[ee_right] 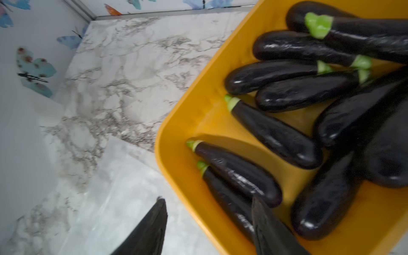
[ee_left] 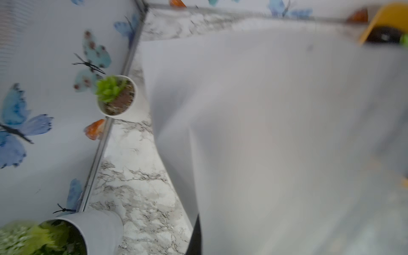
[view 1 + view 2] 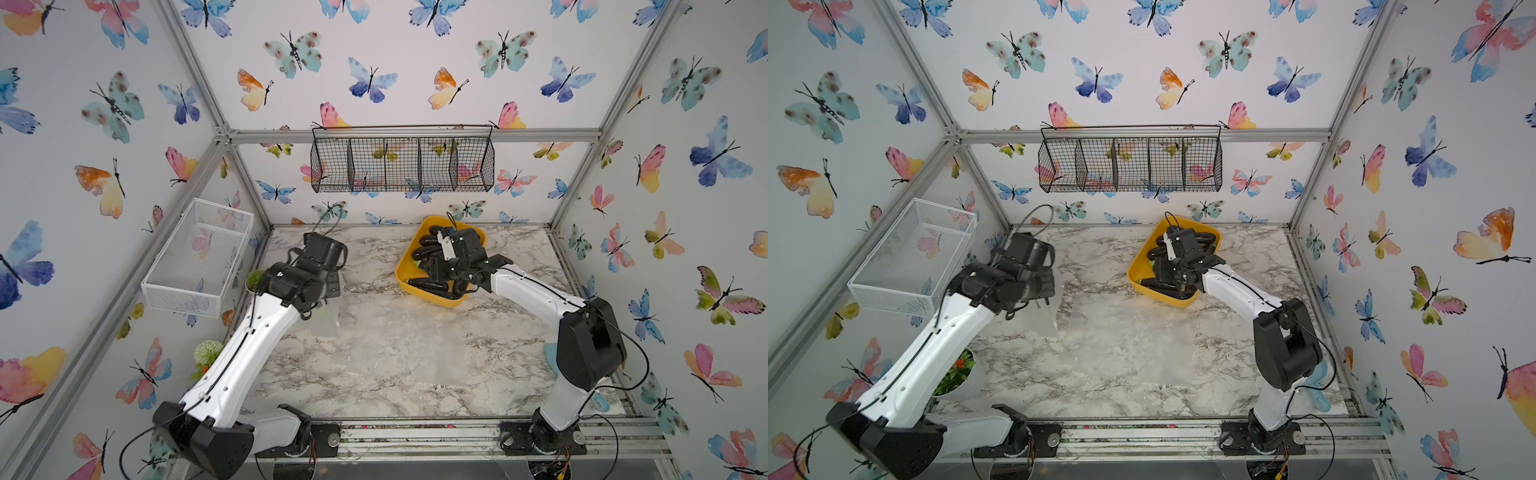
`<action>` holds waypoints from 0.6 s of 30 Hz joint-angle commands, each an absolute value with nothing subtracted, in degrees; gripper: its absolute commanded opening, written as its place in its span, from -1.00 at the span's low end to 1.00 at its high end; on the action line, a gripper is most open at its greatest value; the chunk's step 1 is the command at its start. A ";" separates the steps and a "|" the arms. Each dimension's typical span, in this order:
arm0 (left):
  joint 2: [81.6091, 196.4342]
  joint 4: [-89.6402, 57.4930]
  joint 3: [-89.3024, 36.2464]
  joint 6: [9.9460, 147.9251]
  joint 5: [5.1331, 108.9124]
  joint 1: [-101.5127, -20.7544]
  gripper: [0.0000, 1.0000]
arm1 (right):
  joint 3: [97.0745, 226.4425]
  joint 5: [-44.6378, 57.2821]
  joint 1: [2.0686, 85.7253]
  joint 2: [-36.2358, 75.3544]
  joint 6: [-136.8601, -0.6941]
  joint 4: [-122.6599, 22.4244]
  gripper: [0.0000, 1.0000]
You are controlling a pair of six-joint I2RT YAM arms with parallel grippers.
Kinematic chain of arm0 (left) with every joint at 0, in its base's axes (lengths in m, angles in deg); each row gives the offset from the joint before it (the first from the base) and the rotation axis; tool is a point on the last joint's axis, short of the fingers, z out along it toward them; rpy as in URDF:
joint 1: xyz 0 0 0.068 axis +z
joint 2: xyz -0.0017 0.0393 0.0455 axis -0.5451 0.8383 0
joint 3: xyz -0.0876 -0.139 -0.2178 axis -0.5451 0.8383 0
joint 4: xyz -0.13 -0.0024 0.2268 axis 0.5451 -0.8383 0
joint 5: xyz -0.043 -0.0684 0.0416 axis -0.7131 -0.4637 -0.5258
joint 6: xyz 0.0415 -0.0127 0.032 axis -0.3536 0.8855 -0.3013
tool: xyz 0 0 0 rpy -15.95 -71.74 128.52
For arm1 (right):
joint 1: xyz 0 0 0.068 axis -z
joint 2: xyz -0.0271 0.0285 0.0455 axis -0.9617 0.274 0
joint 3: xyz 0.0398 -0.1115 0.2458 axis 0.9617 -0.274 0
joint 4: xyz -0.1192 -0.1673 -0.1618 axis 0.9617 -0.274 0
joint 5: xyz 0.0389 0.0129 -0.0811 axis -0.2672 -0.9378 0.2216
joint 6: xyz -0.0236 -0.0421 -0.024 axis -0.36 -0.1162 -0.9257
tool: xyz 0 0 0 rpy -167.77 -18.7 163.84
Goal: Place the eggplant in a zip-top bag and seal the zipper
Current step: Pick up the eggplant from the basket.
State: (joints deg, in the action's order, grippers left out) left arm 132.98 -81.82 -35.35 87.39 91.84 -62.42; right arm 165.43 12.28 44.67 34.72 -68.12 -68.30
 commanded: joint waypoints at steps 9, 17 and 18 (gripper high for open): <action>150.72 -72.38 -27.96 88.46 79.35 -68.72 -1.00 | 176.40 9.96 45.84 46.90 -90.72 -81.65 0.29; 151.07 -64.26 -23.17 88.36 69.29 -68.81 -0.97 | 174.08 9.67 46.67 49.80 -94.72 -81.67 0.29; 151.04 -63.61 -22.61 88.65 68.85 -68.76 -0.97 | 173.63 9.75 46.63 50.04 -95.09 -81.31 0.29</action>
State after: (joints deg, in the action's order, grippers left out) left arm 151.75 -67.30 -24.38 88.11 74.49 -68.89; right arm 174.74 10.86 46.40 48.58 -92.03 -79.76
